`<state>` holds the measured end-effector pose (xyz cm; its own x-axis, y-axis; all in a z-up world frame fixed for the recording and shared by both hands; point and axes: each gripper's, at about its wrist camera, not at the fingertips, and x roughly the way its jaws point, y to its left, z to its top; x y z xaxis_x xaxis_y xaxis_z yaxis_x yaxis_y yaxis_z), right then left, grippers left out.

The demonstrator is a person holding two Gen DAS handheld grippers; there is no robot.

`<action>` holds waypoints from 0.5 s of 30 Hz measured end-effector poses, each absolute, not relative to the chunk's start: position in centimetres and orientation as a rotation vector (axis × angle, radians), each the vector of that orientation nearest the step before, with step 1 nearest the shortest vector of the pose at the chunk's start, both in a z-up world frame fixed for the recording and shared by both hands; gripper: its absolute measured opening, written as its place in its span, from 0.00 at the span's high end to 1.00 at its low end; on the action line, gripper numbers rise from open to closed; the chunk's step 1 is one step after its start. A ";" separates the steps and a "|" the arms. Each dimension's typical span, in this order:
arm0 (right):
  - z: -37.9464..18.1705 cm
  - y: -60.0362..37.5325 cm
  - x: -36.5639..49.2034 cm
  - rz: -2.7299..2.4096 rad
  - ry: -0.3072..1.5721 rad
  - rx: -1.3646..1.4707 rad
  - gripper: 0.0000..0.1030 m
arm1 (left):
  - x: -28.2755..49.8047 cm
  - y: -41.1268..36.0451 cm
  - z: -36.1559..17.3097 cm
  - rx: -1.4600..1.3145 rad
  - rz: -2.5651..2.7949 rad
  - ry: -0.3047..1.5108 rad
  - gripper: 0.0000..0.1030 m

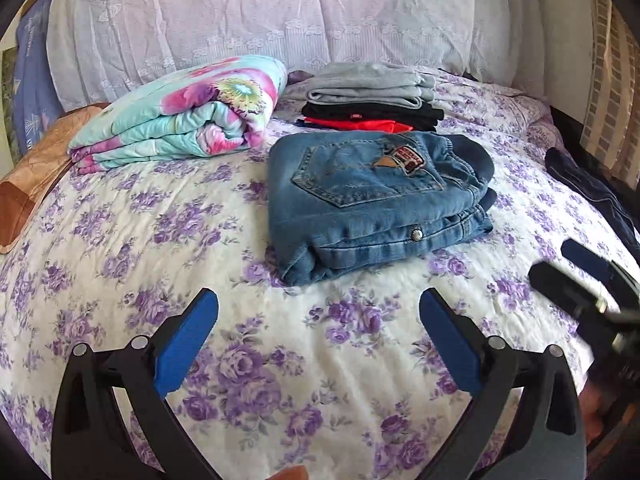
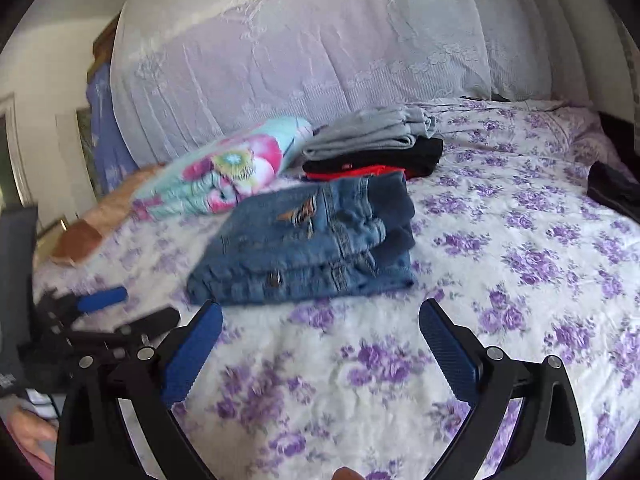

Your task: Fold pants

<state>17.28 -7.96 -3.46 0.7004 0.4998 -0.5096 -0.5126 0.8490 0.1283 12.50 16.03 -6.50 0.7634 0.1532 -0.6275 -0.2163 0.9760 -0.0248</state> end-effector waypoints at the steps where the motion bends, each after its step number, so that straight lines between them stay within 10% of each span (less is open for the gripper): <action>1: -3.7 -7.8 17.1 0.566 0.560 -0.041 0.04 | 12.5 16.2 -6.6 -0.108 0.202 0.666 0.05; 15: -5.2 -6.7 17.9 0.513 0.652 -0.123 0.04 | 12.3 16.9 -7.0 -0.132 0.213 0.674 0.05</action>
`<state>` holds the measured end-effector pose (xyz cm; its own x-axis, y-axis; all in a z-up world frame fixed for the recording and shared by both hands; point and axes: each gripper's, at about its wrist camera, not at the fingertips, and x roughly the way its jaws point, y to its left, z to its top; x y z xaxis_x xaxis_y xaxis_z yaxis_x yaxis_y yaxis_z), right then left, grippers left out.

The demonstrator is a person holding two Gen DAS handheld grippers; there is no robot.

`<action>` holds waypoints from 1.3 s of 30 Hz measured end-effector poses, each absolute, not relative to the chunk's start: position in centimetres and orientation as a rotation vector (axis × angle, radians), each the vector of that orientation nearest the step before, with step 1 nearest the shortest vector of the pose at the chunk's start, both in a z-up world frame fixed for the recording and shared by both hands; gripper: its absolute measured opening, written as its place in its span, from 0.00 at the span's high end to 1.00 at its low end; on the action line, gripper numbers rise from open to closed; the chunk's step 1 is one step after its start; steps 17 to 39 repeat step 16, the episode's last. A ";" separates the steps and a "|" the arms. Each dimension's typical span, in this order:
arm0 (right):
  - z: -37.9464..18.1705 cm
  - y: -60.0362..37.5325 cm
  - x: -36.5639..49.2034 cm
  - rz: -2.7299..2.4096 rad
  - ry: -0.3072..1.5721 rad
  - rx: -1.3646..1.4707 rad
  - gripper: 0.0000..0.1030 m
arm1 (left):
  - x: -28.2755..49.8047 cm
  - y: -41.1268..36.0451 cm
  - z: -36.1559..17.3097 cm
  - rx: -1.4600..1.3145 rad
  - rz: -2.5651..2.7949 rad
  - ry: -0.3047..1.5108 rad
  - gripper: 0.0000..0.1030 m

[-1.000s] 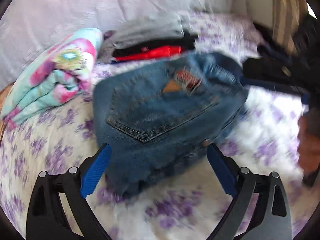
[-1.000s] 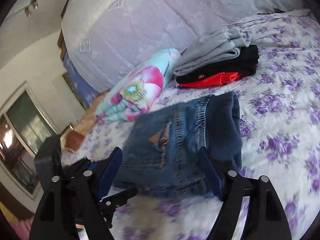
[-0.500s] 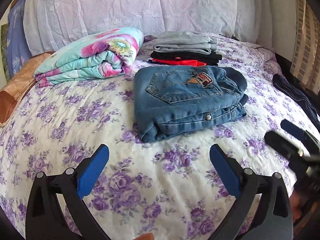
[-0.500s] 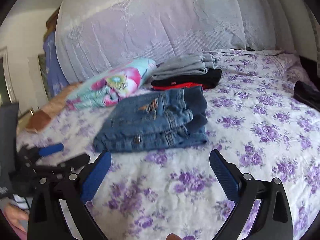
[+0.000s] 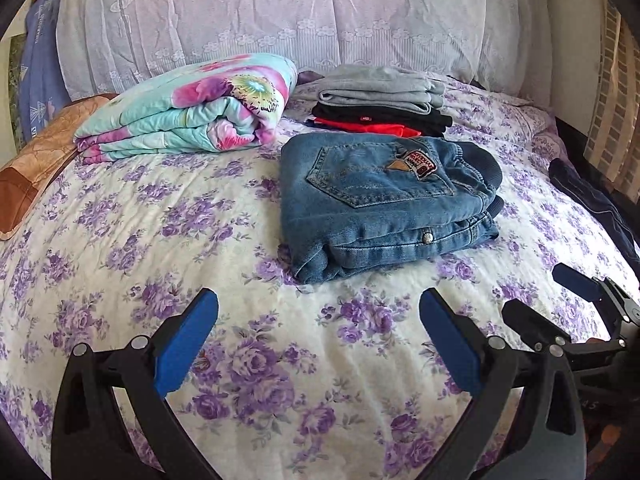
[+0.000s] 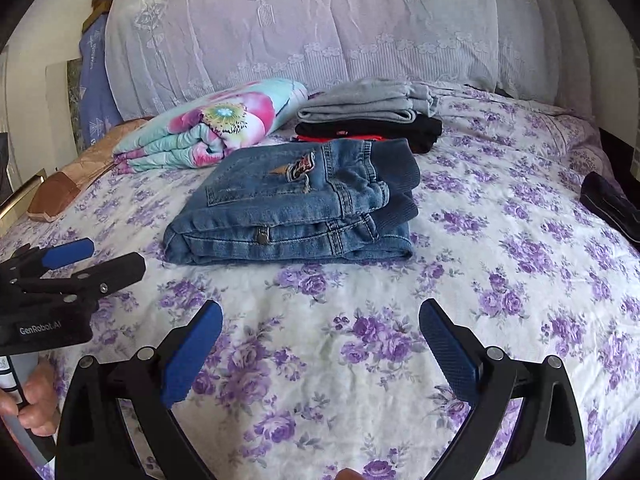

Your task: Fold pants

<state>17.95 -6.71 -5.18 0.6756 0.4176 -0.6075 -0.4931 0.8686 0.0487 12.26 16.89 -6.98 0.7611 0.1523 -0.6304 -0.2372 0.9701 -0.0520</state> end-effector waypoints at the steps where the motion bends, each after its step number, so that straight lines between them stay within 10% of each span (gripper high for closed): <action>1: -5.2 -6.7 18.0 0.515 0.655 -0.125 0.04 | 12.3 16.9 -7.0 -0.135 0.204 0.674 0.05; 39: -5.4 -6.5 18.1 0.524 0.672 -0.126 0.04 | 12.2 17.0 -6.9 -0.145 0.198 0.669 0.05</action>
